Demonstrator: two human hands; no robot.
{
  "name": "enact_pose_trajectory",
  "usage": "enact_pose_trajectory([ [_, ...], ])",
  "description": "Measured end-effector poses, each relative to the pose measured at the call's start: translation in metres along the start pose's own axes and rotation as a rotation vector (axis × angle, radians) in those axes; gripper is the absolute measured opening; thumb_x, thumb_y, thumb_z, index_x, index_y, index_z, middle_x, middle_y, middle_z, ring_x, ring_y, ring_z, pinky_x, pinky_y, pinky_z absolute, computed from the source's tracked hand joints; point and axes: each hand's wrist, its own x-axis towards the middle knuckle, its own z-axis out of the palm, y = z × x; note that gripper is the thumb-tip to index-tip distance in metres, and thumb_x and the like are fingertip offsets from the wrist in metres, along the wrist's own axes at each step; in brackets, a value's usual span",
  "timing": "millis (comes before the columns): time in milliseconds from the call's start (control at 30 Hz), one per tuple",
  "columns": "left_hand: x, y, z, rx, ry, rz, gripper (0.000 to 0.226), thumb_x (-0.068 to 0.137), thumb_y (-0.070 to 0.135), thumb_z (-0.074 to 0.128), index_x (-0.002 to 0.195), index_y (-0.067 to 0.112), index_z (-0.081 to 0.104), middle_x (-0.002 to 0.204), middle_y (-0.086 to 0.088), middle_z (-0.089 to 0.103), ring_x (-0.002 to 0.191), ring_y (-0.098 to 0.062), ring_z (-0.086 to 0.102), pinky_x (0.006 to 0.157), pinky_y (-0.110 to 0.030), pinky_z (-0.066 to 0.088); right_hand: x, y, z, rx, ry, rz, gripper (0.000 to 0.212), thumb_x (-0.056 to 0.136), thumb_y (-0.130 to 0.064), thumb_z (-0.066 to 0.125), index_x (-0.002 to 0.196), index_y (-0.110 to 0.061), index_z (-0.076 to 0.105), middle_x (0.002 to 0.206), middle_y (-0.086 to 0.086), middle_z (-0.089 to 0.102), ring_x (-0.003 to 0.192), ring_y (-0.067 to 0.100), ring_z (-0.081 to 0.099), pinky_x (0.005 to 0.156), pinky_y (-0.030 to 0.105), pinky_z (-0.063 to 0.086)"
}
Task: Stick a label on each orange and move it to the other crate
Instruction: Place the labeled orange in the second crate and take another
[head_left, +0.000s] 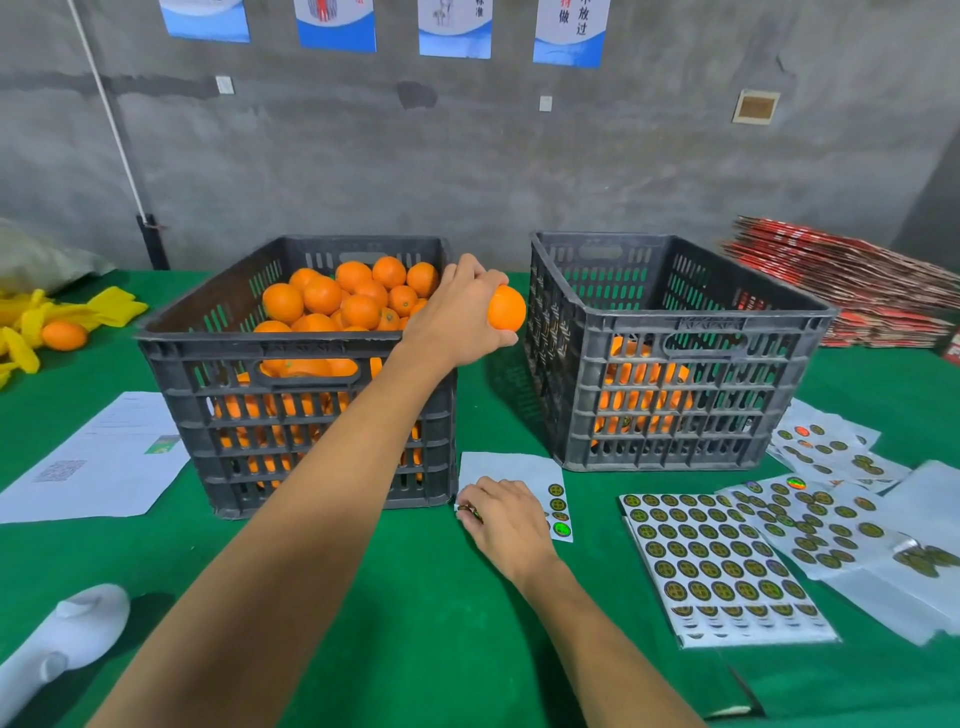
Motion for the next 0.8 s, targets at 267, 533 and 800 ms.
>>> enact_pose_trajectory([
  [267, 0.0, 0.0, 0.001, 0.0, 0.017, -0.003, 0.08, 0.082, 0.048, 0.082, 0.149, 0.023, 0.045, 0.137, -0.005, 0.041, 0.131, -0.027, 0.039, 0.1, -0.048, 0.045, -0.005, -0.01, -0.009, -0.35, 0.045, -0.109, 0.026, 0.066, -0.023, 0.092, 0.08, -0.026, 0.07, 0.077, -0.009, 0.066, 0.042, 0.015, 0.053, 0.042, 0.024, 0.046],
  [533, 0.001, -0.001, 0.002, -0.008, 0.017, -0.001, 0.081, 0.082, 0.049, 0.082, 0.149, 0.024, 0.045, 0.137, -0.004, 0.041, 0.131, -0.026, 0.041, 0.099, -0.048, 0.047, -0.002, -0.01, -0.017, -0.365, 0.011, -0.232, 0.027, 0.083, -0.036, 0.082, 0.092, -0.024, 0.059, 0.056, -0.006, 0.056, 0.037, 0.019, 0.046, 0.038, 0.024, 0.038],
  [800, 0.007, -0.007, 0.0, -0.209, 0.048, -0.029, 0.077, 0.086, 0.059, 0.073, 0.148, 0.02, 0.047, 0.132, -0.007, 0.046, 0.116, -0.026, 0.052, 0.097, -0.043, 0.047, 0.025, -0.011, -0.051, 0.996, 0.12, 0.441, 0.013, 0.106, -0.029, 0.053, 0.097, -0.021, 0.057, 0.122, -0.006, 0.066, 0.105, 0.011, 0.068, 0.089, 0.052, 0.057],
])
